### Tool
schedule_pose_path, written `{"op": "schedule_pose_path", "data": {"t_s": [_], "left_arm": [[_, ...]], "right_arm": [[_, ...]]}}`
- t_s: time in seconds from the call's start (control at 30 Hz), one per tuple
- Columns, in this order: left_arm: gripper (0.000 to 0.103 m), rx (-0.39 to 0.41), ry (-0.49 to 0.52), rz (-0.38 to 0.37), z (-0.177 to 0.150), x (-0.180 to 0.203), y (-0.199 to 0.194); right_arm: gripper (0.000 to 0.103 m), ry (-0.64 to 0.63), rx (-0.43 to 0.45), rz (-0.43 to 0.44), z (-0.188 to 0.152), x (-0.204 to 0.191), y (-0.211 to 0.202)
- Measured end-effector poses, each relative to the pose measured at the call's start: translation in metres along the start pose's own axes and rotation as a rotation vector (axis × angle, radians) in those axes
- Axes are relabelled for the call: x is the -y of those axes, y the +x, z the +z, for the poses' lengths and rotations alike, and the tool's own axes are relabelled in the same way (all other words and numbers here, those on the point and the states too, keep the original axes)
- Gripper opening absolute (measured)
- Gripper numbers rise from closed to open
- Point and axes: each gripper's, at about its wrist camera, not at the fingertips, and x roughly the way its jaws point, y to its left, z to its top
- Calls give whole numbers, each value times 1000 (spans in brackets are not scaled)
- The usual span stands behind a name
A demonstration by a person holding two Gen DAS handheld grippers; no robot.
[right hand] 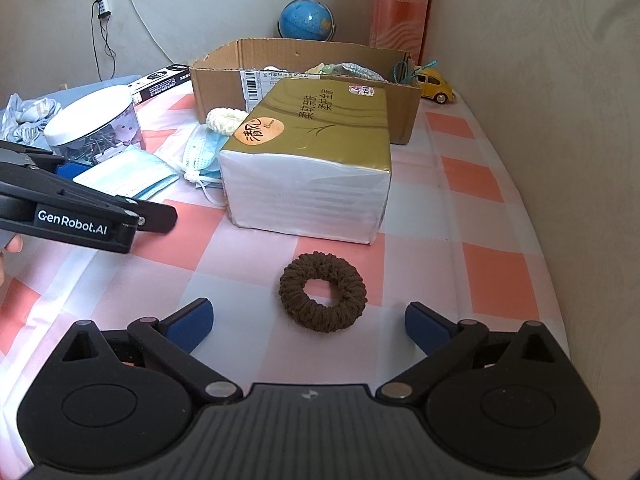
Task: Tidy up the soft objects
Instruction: 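Grasp the brown scrunchie with the right tool while the left tool grasps a blue face mask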
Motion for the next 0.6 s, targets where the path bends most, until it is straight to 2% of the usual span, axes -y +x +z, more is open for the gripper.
{"op": "schedule_pose_path", "data": {"t_s": [0.07, 0.17, 0.33, 0.4, 0.43, 0.5, 0.6], "left_arm": [[79, 3, 7, 17, 1, 0, -1], [69, 4, 0, 34, 4, -5, -1], [68, 5, 9, 48, 7, -9, 4], [60, -7, -1, 38, 7, -10, 6], [60, -10, 0, 33, 7, -10, 7], [60, -11, 8, 34, 7, -8, 6], [60, -11, 12, 35, 7, -9, 5]], "right_arm": [[103, -1, 3, 1, 0, 0, 0], [103, -1, 3, 1, -1, 0, 0], [103, -3, -6, 4, 1, 0, 0], [103, -5, -13, 5, 2, 0, 1], [103, -7, -15, 6, 3, 0, 1], [99, -6, -11, 5, 5, 1, 1], [88, -10, -3, 1, 8, 2, 0]]}}
